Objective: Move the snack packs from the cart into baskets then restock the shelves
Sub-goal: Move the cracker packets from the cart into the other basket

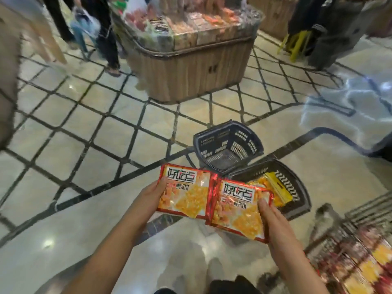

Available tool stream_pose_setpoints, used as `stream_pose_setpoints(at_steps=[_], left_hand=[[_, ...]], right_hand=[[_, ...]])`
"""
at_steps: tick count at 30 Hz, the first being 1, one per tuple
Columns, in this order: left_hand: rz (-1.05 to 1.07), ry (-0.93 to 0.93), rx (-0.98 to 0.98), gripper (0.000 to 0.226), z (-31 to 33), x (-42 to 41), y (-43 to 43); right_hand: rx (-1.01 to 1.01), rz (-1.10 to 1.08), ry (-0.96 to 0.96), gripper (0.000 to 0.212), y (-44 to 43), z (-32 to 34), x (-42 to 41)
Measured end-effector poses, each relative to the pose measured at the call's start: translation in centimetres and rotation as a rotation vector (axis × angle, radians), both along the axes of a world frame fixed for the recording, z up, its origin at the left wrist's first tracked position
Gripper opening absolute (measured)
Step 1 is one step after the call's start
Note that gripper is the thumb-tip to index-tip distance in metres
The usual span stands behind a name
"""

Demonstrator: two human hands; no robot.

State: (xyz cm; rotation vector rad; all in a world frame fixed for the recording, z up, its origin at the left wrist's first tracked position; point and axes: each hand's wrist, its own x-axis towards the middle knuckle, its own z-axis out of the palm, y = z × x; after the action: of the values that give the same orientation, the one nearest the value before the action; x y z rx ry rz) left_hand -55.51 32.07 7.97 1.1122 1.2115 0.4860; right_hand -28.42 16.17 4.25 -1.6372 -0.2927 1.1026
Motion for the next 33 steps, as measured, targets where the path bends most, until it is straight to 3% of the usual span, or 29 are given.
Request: stream_pose_setpoints(at_steps=[6,11,14,20,29,33], left_hand=[[0.048,0.081,-0.009,0.046,-0.2,-1.0,5.6],[-0.048,0.123,0.024,0.046,-0.6,1.2,12.7],[-0.125,0.148,0.018,0.046,-0.7,4.2,17.7],[-0.194,0.168,0.014,0.044,-0.4,11.7,26.5],[-0.409,0.225,-0.029,0.045,-2.0,20.4,35.2],[-0.555,0.258,0.0,0.039,-3.1,24.3,39.2]], right_hand=[[0.019,0.115,0.032,0.054,7.9,0.3,-0.7],[0.011,0.114,0.067,0.047,14.9,-1.0,1.7],[0.006,0.087,0.082,0.027,19.2,-1.2,4.4],[0.018,0.036,0.189,0.045,25.4,-3.3,10.3],[-0.082,-0.198,0.135,0.01,28.3,-3.7,13.9],[-0.116,-0.285,0.07,0.041,29.6,-5.7,14.3]])
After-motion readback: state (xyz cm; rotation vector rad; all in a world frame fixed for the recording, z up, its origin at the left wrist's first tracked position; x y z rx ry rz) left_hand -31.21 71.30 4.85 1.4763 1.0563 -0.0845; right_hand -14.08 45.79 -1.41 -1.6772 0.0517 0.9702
